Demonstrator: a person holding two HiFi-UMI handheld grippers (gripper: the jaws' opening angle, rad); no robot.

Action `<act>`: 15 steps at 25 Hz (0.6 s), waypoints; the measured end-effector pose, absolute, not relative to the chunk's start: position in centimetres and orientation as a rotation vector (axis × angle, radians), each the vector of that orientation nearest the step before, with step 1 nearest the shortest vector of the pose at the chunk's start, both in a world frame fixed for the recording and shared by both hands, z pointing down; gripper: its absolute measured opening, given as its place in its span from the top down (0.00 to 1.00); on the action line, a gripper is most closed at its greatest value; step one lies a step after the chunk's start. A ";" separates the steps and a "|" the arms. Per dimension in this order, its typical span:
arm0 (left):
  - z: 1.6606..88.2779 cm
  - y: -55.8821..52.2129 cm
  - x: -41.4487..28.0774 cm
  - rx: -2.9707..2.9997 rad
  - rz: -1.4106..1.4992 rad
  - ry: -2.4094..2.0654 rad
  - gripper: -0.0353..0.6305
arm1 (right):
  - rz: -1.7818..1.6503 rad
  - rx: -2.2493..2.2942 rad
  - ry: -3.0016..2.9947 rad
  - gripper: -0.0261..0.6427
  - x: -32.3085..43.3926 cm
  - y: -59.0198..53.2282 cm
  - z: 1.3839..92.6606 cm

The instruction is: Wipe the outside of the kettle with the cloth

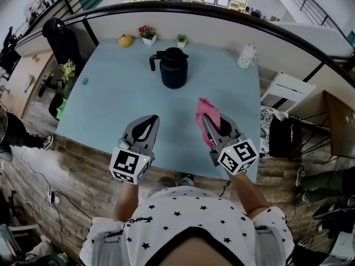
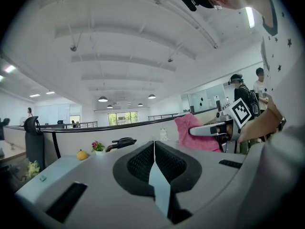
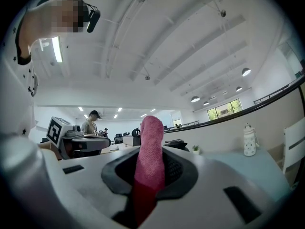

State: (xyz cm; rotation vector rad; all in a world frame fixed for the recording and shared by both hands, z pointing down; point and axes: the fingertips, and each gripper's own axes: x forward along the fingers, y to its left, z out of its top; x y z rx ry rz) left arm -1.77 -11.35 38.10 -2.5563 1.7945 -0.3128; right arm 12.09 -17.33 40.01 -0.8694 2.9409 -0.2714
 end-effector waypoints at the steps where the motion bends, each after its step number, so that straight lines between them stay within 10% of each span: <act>1: 38.2 -11.5 -2.0 -2.554 -0.318 1.800 0.90 | -0.283 -0.875 2.942 0.87 11.9 -17.5 40.3; 15: 38.9 -14.9 -10.1 -2.629 -0.297 1.755 0.90 | -0.297 -0.993 2.963 0.87 2.3 -21.0 41.9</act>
